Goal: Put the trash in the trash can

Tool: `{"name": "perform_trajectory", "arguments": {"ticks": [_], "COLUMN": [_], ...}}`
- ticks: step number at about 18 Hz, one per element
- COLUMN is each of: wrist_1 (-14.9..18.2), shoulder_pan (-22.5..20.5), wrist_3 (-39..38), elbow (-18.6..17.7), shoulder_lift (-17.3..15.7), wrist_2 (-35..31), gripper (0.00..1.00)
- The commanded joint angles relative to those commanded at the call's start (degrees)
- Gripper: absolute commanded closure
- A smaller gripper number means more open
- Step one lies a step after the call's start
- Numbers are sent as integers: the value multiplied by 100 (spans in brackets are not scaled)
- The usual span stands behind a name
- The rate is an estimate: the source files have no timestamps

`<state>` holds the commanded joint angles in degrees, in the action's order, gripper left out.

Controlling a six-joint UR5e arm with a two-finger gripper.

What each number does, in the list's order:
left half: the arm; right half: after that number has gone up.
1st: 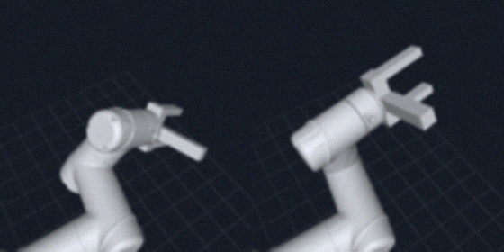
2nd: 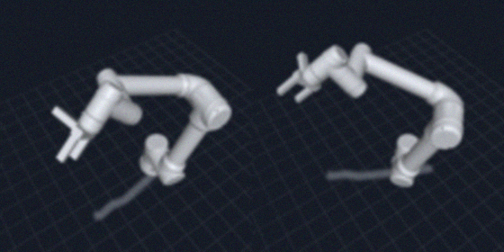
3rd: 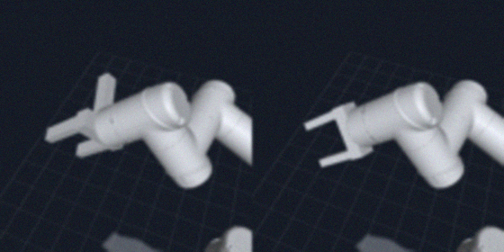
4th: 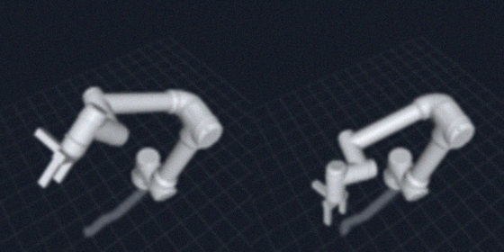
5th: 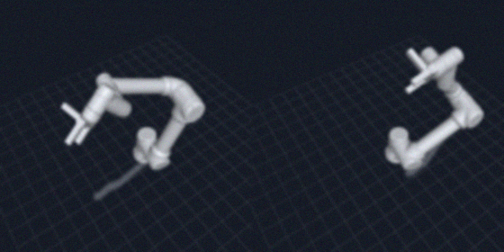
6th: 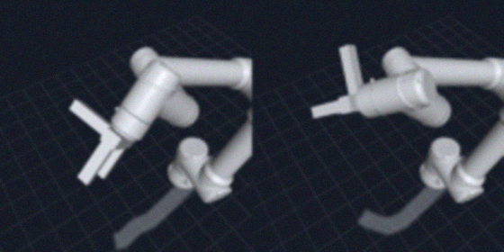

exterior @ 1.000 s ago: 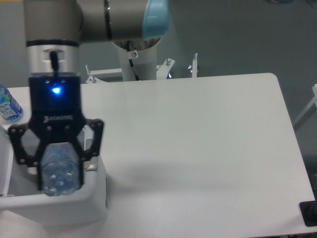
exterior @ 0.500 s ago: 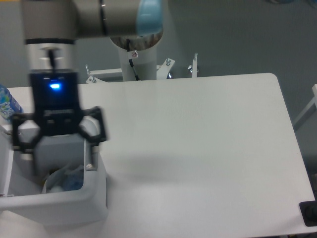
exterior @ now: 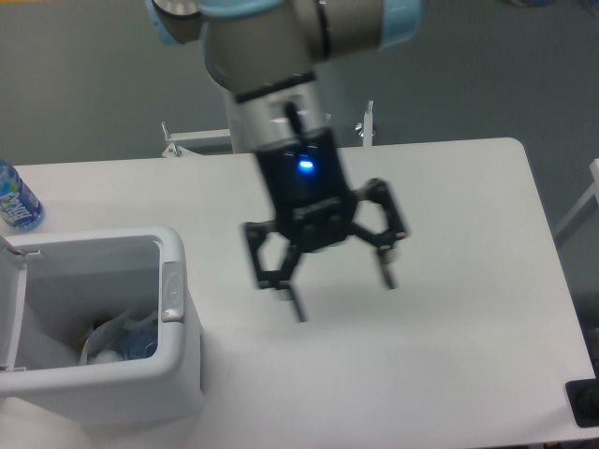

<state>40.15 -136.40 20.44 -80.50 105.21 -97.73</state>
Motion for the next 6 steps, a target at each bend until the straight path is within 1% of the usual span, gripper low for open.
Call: {"name": "perform_trajectory", "arguments": {"ticks": [2, 4, 5, 6], "wrist_1": [325, 799, 992, 1116], "shoulder_pan": [-167, -220, -264, -343], "wrist_3": [808, 1582, 1881, 2041], "elbow": [-132, -255, -282, -299], "shoulder_lift": [-176, -325, -395, -448], "wrist_2": [-150, -299, -378, -405], "gripper": [0, 0, 0, 0]}}
